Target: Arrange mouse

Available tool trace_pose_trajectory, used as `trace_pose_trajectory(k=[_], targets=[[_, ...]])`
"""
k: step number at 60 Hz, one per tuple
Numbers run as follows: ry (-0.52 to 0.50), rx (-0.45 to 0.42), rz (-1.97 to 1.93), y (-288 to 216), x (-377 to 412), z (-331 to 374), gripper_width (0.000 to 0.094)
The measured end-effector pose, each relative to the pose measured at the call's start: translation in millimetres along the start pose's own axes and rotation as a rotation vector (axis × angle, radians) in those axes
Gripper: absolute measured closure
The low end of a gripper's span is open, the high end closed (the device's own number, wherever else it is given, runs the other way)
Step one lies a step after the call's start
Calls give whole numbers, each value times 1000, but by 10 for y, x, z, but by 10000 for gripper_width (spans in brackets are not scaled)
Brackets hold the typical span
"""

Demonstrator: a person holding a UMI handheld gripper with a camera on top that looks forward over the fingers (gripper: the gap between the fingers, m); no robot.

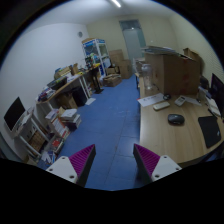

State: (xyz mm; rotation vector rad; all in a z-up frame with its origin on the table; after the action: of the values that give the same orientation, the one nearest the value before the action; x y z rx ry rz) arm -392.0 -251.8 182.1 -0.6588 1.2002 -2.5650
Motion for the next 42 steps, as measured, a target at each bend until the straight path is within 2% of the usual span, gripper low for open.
trace_pose_trajectory(k=[6, 7, 9, 14, 21, 28, 42], targets=[[38, -14, -15, -41, -144, 19, 161], [40, -23, -22, 140, -268, -97, 161], [60, -17, -25, -43, -307, -13, 161], [99, -23, -30, -17, -557, 14, 158], [159, -34, 3, -76, -1185, -1, 160], [217, -80, 45, -132, -1980, -83, 166], [273, 2, 85, -132, -3231, -498, 165]])
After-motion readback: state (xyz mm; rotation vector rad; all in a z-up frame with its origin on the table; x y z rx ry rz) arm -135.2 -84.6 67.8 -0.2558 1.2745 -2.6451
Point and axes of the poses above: the point between the fingertips, and its own axes, seen from behind it with the camera up: x to the left, y down, z backward, against the way the camera looks, the point moved 9 cm from there along z, backward, against the way the camera looks, and after that the axes turned 10 degrees about -y, right-handed, at the moved point
